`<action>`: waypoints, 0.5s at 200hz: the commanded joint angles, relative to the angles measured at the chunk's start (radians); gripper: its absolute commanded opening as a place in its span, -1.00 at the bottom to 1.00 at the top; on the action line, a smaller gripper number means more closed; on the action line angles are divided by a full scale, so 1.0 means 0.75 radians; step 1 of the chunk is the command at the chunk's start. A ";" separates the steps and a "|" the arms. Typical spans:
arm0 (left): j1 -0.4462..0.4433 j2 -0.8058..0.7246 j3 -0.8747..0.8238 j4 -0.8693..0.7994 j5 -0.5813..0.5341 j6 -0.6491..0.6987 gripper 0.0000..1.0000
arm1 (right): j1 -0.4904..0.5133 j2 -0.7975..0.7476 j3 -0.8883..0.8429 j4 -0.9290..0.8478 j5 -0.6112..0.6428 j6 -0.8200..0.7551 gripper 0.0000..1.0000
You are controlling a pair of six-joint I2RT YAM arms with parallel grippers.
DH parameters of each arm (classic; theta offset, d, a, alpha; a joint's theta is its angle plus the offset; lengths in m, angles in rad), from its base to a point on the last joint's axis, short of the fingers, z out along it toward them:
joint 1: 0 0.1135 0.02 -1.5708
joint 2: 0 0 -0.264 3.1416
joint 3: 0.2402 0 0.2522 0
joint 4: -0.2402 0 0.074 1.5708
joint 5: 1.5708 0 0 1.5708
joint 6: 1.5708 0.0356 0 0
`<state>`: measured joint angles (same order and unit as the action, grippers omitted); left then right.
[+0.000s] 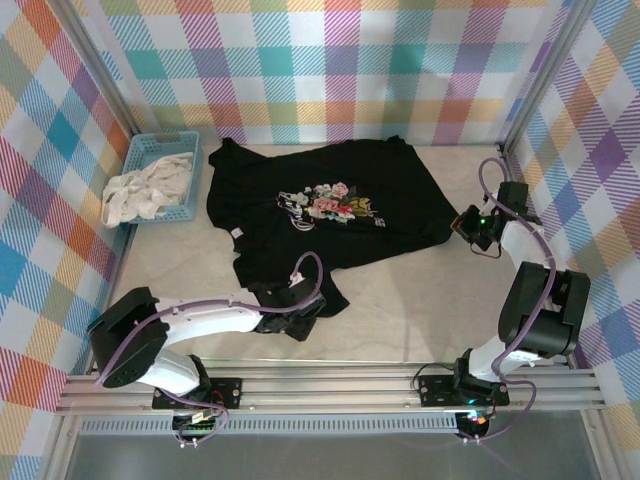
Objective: Fold the inside-out t-shirt
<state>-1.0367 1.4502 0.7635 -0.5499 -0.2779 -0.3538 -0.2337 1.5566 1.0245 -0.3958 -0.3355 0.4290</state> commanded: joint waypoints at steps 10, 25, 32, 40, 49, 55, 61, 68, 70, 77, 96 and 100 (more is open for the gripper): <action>-0.019 0.060 0.003 -0.010 -0.041 0.011 0.16 | 0.010 0.009 -0.010 0.022 -0.038 -0.031 -0.93; -0.014 0.066 0.018 -0.004 -0.037 0.028 -0.10 | 0.011 0.009 -0.010 0.021 -0.043 -0.032 -0.93; -0.009 0.060 0.029 -0.011 -0.017 0.038 -0.23 | 0.010 0.007 -0.008 0.017 -0.041 -0.034 -0.93; 0.003 0.044 0.046 -0.030 0.028 0.047 -0.37 | 0.011 0.005 -0.007 0.015 -0.041 -0.035 -0.93; 0.022 0.011 0.067 -0.051 0.099 0.048 -0.54 | 0.010 0.002 -0.008 0.014 -0.039 -0.037 -0.93; 0.035 -0.018 0.079 -0.061 0.162 0.048 -0.62 | 0.011 -0.001 -0.008 0.014 -0.038 -0.038 -0.93; 0.055 -0.053 0.091 -0.066 0.232 0.047 -0.69 | 0.011 -0.002 -0.008 0.016 -0.038 -0.039 -0.93; 0.085 -0.094 0.101 -0.067 0.317 0.043 -0.77 | 0.011 -0.002 -0.007 0.016 -0.038 -0.038 -0.93; 0.096 -0.105 0.103 -0.067 0.339 0.040 -0.80 | 0.010 -0.002 -0.008 0.016 -0.039 -0.038 -0.93; 0.137 -0.144 0.112 -0.068 0.410 0.033 -0.88 | 0.011 0.000 -0.006 0.016 -0.039 -0.039 -0.93; 0.265 -0.217 0.126 -0.041 0.562 0.021 -0.99 | 0.011 0.003 -0.004 0.017 -0.042 -0.038 -0.93; 0.298 -0.223 0.128 -0.035 0.603 0.021 -1.00 | 0.011 0.003 -0.004 0.018 -0.043 -0.039 -0.93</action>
<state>-0.9176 1.3521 0.8230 -0.5751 -0.0292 -0.3267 -0.2337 1.5570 1.0245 -0.3958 -0.3424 0.4255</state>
